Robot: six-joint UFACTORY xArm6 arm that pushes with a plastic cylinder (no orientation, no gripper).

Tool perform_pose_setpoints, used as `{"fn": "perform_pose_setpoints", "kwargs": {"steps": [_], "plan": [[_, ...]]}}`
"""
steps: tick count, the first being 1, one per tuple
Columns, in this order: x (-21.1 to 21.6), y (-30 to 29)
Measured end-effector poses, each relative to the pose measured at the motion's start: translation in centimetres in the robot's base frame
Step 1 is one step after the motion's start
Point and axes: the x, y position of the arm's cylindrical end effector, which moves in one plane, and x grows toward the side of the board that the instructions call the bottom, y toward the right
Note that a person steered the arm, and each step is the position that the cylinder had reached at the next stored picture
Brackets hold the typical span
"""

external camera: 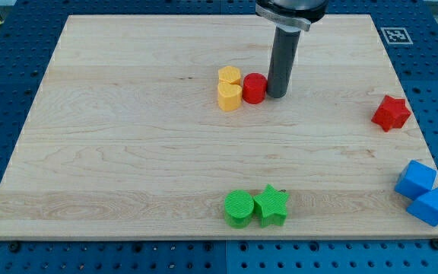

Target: Move red star into red circle

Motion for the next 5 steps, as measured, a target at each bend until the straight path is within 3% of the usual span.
{"fn": "perform_pose_setpoints", "kwargs": {"steps": [1,3,5], "plan": [[-0.2,0.7],[-2.5,10.1],[-2.5,11.8]]}}
